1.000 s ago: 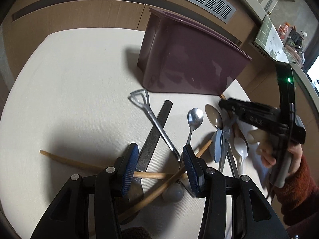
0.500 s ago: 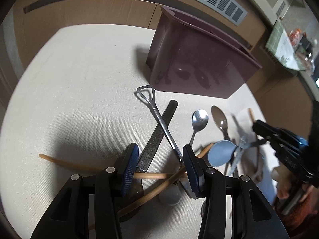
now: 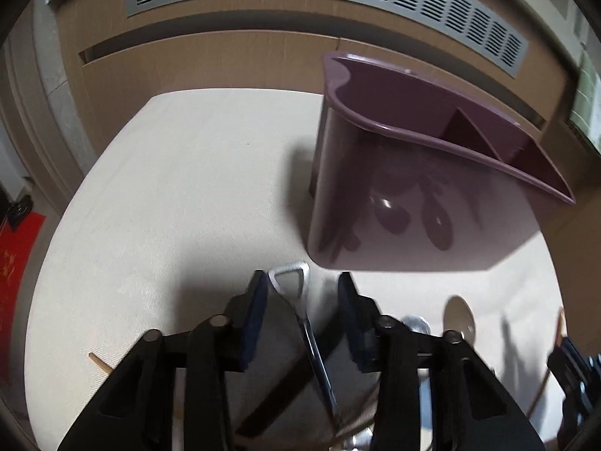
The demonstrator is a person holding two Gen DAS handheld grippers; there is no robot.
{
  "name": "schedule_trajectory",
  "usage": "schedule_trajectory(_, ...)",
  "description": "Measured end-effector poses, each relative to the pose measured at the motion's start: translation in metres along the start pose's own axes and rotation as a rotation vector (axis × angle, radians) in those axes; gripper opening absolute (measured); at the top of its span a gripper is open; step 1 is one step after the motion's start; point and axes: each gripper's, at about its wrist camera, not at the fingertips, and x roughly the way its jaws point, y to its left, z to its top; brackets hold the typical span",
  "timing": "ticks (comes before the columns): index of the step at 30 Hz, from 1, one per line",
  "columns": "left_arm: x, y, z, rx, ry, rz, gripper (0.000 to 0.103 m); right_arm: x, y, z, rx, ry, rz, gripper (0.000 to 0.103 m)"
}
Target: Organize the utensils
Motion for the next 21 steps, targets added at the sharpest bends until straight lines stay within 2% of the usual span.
schedule_trajectory(2, 0.004, -0.002, 0.001, 0.018, 0.003, 0.002, 0.023, 0.0, -0.001, -0.001, 0.009, -0.008, -0.005, 0.01)
schedule_trajectory(5, -0.004, 0.0, -0.002, 0.044, -0.024, -0.021, 0.023, 0.001, -0.003, 0.0, 0.015, -0.013, -0.002, 0.01)
schedule_trajectory(7, -0.028, 0.007, -0.008, 0.039, -0.092, -0.069, 0.023, -0.004, -0.004, 0.0, 0.022, -0.025, 0.002, 0.01)
schedule_trajectory(8, -0.041, 0.01, -0.01, 0.04, -0.124, -0.086, 0.01, -0.007, -0.005, 0.001, 0.027, -0.036, 0.005, 0.01)
schedule_trajectory(9, -0.055, 0.014, -0.013, 0.039, -0.157, -0.107, 0.004, -0.011, -0.007, 0.003, 0.034, -0.049, 0.011, 0.01)
schedule_trajectory(11, -0.083, 0.022, -0.018, 0.045, -0.225, -0.136, 0.004, -0.015, -0.009, 0.006, 0.045, -0.059, 0.02, 0.01)
schedule_trajectory(13, -0.108, 0.021, -0.03, 0.067, -0.281, -0.131, 0.004, -0.019, -0.009, 0.01, 0.053, -0.071, 0.026, 0.01)
schedule_trajectory(15, -0.118, 0.022, -0.033, 0.083, -0.294, -0.121, 0.004, -0.021, -0.007, 0.012, 0.047, -0.075, 0.018, 0.01)
schedule_trajectory(18, -0.102, 0.037, -0.027, -0.026, -0.23, -0.156, 0.008, -0.022, -0.003, 0.014, 0.037, -0.074, 0.004, 0.01)
schedule_trajectory(19, -0.091, 0.043, -0.026, -0.054, -0.185, -0.162, 0.016, -0.023, -0.002, 0.014, 0.033, -0.073, 0.002, 0.01)
schedule_trajectory(20, -0.079, 0.047, -0.027, -0.073, -0.142, -0.165, 0.031, -0.023, -0.001, 0.013, 0.029, -0.072, -0.002, 0.01)
schedule_trajectory(21, -0.069, 0.044, -0.026, -0.074, -0.124, -0.169, 0.039, -0.023, -0.001, 0.012, 0.027, -0.072, -0.006, 0.01)
